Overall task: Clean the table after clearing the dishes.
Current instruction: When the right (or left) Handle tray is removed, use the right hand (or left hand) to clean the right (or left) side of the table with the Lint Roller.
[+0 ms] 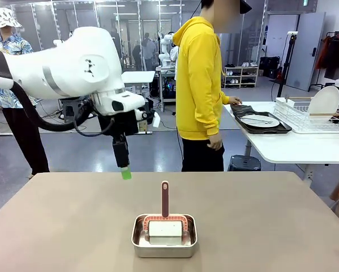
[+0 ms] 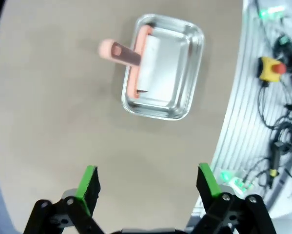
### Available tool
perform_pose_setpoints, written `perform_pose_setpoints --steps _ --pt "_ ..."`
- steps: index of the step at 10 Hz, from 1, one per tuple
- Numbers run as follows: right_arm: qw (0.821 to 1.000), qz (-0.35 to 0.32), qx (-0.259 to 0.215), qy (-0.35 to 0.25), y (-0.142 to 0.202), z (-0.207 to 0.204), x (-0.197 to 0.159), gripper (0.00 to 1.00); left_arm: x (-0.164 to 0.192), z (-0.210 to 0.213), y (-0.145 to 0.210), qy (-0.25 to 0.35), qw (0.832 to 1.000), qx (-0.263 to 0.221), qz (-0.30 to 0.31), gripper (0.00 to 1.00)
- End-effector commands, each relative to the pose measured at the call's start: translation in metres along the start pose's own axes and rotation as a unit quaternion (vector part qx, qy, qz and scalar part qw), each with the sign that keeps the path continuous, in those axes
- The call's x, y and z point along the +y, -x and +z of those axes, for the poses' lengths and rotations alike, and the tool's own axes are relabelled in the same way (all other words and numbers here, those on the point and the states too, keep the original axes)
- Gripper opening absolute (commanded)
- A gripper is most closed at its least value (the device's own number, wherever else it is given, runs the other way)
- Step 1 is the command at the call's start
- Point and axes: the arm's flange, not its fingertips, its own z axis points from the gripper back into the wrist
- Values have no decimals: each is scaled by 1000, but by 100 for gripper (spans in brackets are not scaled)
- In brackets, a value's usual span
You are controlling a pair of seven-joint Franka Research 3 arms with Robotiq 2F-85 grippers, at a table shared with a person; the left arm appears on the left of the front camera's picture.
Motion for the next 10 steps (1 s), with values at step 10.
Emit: perform_pose_setpoints --steps 10 --pt "1000 3 -5 -3 4 -2 5 100 1 -3 -1 -2 1000 -2 -9 100"
